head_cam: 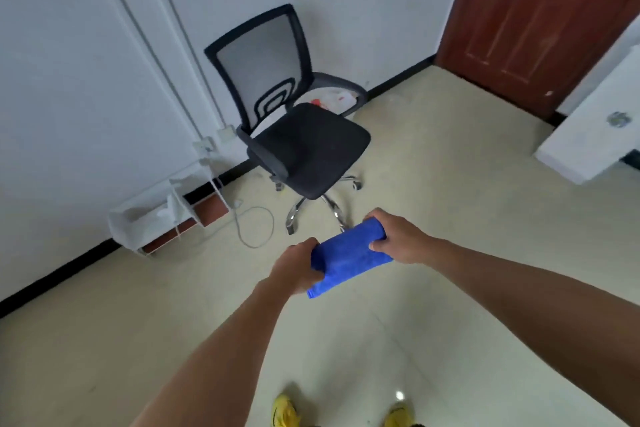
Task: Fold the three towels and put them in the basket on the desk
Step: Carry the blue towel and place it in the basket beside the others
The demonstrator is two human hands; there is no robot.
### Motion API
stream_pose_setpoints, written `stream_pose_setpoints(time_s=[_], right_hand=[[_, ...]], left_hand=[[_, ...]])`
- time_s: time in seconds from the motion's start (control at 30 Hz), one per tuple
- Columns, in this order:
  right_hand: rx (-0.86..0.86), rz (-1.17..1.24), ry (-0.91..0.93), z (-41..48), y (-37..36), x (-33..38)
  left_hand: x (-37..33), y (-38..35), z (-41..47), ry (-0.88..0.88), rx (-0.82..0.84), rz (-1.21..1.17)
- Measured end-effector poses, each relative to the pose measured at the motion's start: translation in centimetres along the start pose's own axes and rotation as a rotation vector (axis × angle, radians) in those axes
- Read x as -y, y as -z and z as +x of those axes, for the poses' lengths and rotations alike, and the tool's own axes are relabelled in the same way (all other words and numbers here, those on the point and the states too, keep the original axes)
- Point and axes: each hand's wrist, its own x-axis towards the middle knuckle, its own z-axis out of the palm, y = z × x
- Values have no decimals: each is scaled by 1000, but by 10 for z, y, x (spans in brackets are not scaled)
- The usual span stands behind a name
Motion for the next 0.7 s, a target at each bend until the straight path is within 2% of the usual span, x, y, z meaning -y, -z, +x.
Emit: stream_pose_setpoints(time_s=[0.13,0.47,0.7], right_hand=[[-150,108,-100,-23,109,-92],[-433,223,-266,-18,301,-275],[-630,294,-396,-15,422,-363]], left_hand=[[-134,-18,67,-166,68,67],[-387,-55,263,-498,205,292],[-557,-65,375,-739,325,400]])
